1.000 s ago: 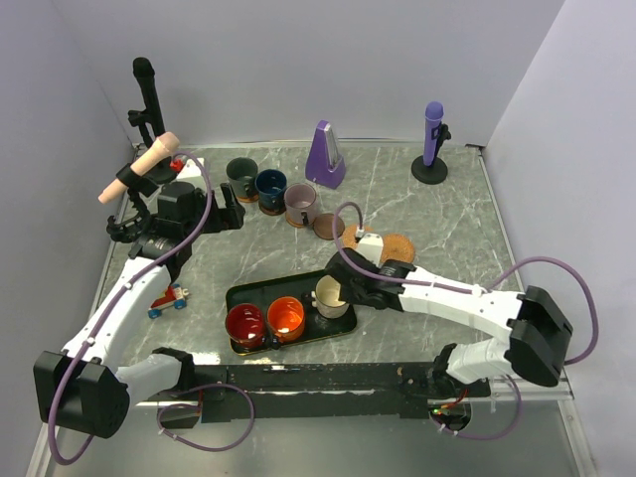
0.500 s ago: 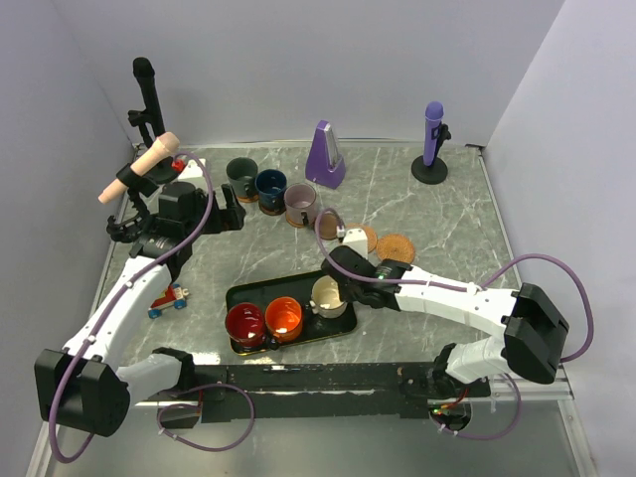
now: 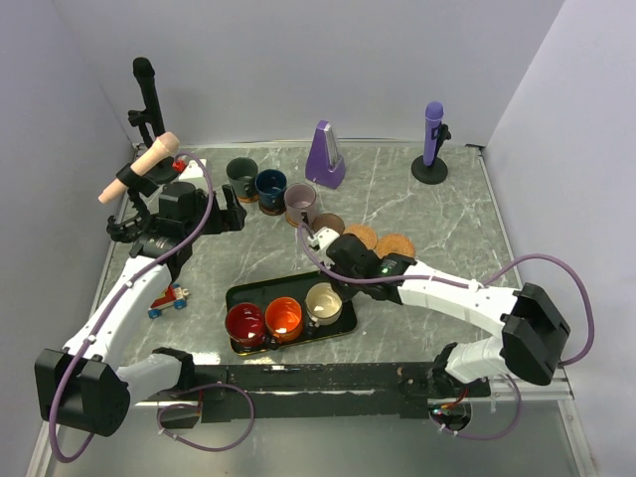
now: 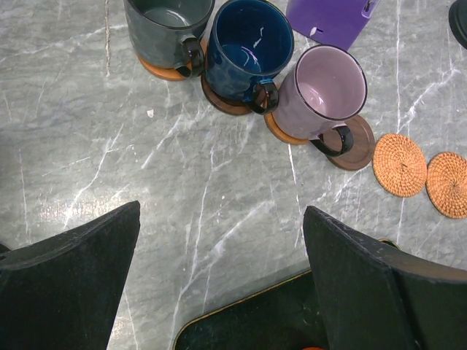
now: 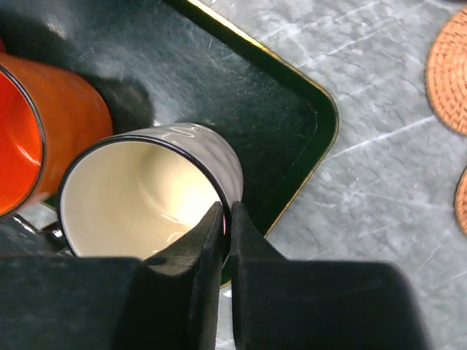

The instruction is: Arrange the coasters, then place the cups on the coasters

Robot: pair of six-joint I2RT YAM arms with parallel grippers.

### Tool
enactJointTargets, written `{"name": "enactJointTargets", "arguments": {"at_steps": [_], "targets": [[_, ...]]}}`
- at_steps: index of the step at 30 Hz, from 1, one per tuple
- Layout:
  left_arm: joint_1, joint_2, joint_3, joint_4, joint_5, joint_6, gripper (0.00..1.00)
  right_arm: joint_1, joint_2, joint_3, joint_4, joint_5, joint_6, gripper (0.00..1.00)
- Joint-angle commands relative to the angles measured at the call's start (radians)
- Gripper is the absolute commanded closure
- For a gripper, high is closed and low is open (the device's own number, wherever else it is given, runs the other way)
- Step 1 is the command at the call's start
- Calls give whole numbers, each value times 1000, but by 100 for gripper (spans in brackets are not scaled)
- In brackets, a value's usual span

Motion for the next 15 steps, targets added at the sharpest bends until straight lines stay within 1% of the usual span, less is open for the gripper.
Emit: {"name": "enactJointTargets", "arguments": {"at_steps": [1, 4, 6, 8, 12, 15], "targets": [[-1, 3, 15, 11, 20, 16, 3, -13, 37, 52, 70, -63, -76, 82], [-1, 3, 13, 12, 20, 15, 3, -10, 34, 59, 76, -17, -39, 57], [0, 4, 12, 9, 24, 20, 3, -10, 13, 64, 64, 31, 15, 47], [0, 6, 13, 9, 30, 18, 3, -6, -19, 76, 9, 100, 91, 44], [-1, 7, 15, 12, 41, 13, 3, 17, -46, 127, -184, 259, 317, 42], [-1, 7, 12, 17, 56, 9, 3, 30, -40, 141, -284, 290, 456, 42]]}}
